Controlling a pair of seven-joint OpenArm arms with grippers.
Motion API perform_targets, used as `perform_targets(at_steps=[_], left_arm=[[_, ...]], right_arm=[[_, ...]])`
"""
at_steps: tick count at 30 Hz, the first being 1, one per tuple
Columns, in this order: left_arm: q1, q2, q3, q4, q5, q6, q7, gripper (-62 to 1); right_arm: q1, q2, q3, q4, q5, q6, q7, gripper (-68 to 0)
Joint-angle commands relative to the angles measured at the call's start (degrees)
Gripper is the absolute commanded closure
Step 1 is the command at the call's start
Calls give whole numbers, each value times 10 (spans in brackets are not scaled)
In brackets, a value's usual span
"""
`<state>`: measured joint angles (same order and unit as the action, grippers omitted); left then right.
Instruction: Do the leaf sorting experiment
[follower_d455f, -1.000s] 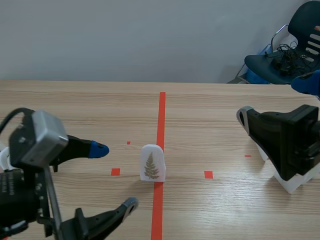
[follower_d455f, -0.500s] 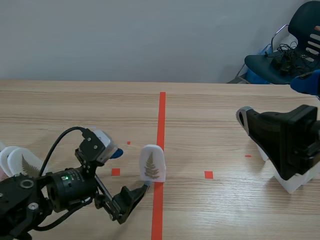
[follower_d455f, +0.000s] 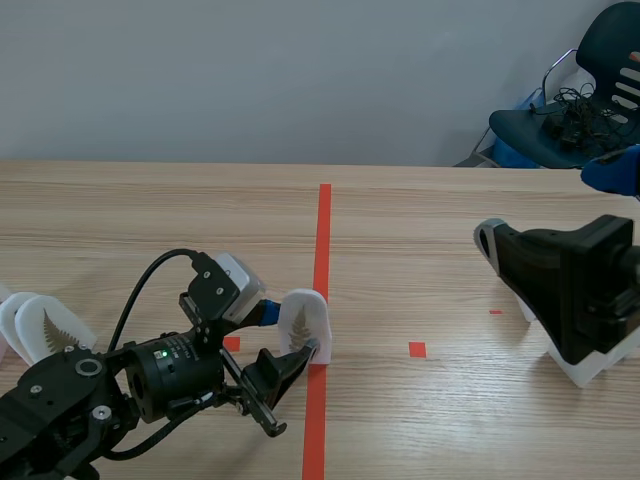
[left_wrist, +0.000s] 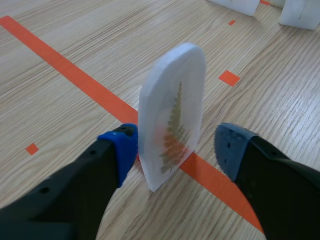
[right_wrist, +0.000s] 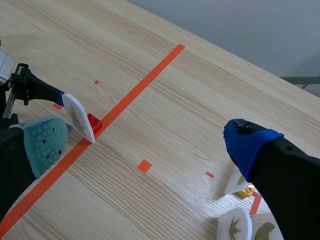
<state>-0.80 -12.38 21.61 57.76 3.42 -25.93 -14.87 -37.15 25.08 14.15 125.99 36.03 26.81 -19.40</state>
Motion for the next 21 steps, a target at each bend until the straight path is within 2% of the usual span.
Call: perform_targets(at_steps=[1,8,10,14,18,21], left_arm=[[-5,2,-4,18,-6,-3,-17,-280],[-2,1,-4,19,-8,-8,-37,-102],[-2,1,-4,19,-8,-8,-37,-70],[0,1,-4,21,-11,-8,-37,-65],[33,-17,-20,74,-48,-39,-9,-65],[94,-41,-66,150,-86,-40,19,-65]], right_arm=[[7,0,1,0,4,-2,10,-653],[7,0,1,0,4,-2,10,-653],[7,0,1,0,4,-2,10,-653],[7,0,1,0,4,-2,10,-653],[7,0,1,0,4,-2,11,-653],[7,0,1,0,4,-2,11,-653]])
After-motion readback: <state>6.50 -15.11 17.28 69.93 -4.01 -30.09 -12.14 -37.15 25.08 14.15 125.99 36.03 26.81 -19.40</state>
